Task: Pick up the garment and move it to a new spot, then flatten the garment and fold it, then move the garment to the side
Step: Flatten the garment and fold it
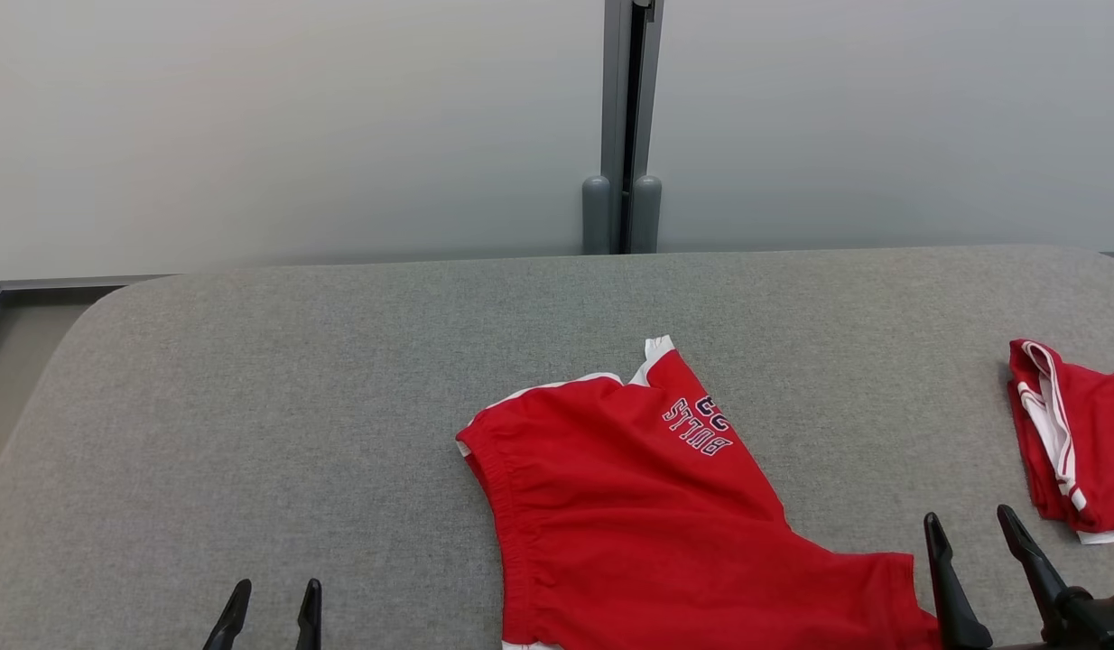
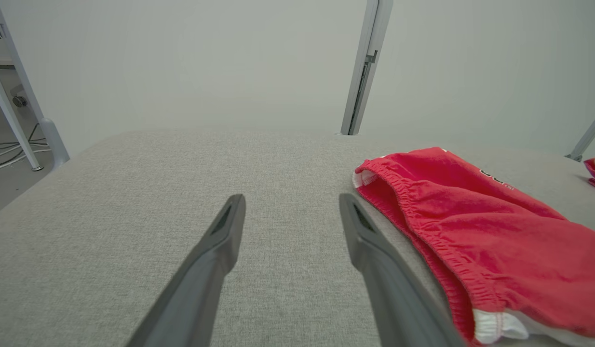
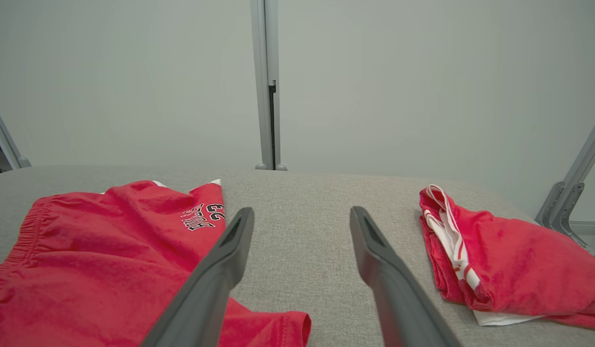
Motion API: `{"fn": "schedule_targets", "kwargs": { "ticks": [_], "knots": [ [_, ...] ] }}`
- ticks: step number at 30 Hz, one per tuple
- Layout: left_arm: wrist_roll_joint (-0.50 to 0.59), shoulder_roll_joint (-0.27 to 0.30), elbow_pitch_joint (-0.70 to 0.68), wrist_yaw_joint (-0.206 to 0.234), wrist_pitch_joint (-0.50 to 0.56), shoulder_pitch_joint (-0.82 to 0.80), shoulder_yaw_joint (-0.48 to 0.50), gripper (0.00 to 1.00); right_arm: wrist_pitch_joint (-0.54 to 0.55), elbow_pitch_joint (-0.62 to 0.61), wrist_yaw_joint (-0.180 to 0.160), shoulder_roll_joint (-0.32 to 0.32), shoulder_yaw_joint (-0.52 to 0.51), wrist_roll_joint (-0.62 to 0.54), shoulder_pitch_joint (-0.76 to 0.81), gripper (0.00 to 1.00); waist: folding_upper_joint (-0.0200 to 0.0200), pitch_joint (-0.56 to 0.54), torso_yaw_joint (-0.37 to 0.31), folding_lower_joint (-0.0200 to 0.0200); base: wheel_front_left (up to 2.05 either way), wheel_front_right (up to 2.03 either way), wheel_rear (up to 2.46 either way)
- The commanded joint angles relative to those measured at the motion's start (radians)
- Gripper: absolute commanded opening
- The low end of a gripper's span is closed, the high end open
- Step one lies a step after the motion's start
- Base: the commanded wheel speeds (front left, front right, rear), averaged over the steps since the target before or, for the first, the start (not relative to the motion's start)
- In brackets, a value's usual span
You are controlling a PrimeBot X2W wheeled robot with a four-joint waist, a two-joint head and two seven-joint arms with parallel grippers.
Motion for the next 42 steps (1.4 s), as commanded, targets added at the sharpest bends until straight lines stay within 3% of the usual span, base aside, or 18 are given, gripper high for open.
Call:
{"fn": "schedule_targets", "kwargs": {
  "ticks": [1, 23, 29, 31, 33, 42],
  "knots": [
    [0.01, 0.001, 0.002, -0.006, -0.004, -0.011, 0.008, 1.0, 0.0, 0.003, 0.0, -0.006, 0.002, -0.003, -0.003, 1.0, 0.0, 0.0, 0.0, 0.0, 0.0, 0.0, 0.0],
    [0.027, -0.003, -0.028, -0.008, -0.004, -0.024, -0.033, 1.0, 0.0, -0.024, 0.0, -0.024, 0.021, 0.005, -0.007, 1.0, 0.0, 0.012, -0.019, 0.0, 0.0, 0.0, 0.0],
    [-0.043, 0.026, -0.034, -0.008, 0.007, 0.024, -0.19, 1.0, 0.018, 0.068, 0.0, -0.107, 0.11, 0.055, 0.05, 1.0, 0.0, 0.03, -0.043, 0.0, 0.0, 0.0, 0.0],
    [-0.12, 0.066, -0.036, -0.008, 0.093, 0.032, -0.306, 1.0, 0.114, 0.111, 0.0, -0.184, 0.187, 0.128, 0.084, 1.0, 0.0, 0.059, -0.055, 0.0, 0.0, 0.0, 0.0],
    [-0.152, 0.084, -0.041, -0.008, 0.128, 0.016, -0.344, 1.0, 0.149, 0.121, 0.0, -0.218, 0.208, 0.147, 0.088, 1.0, 0.0, 0.078, -0.059, 0.0, 0.0, 0.0, 0.0],
    [-0.23, 0.126, -0.01, -0.008, 0.191, -0.036, -0.411, 1.0, 0.16, 0.181, 0.0, -0.229, 0.268, 0.206, 0.015, 1.0, 0.0, 0.117, -0.071, 0.0, 0.0, 0.0, 0.0]
  ]
}}
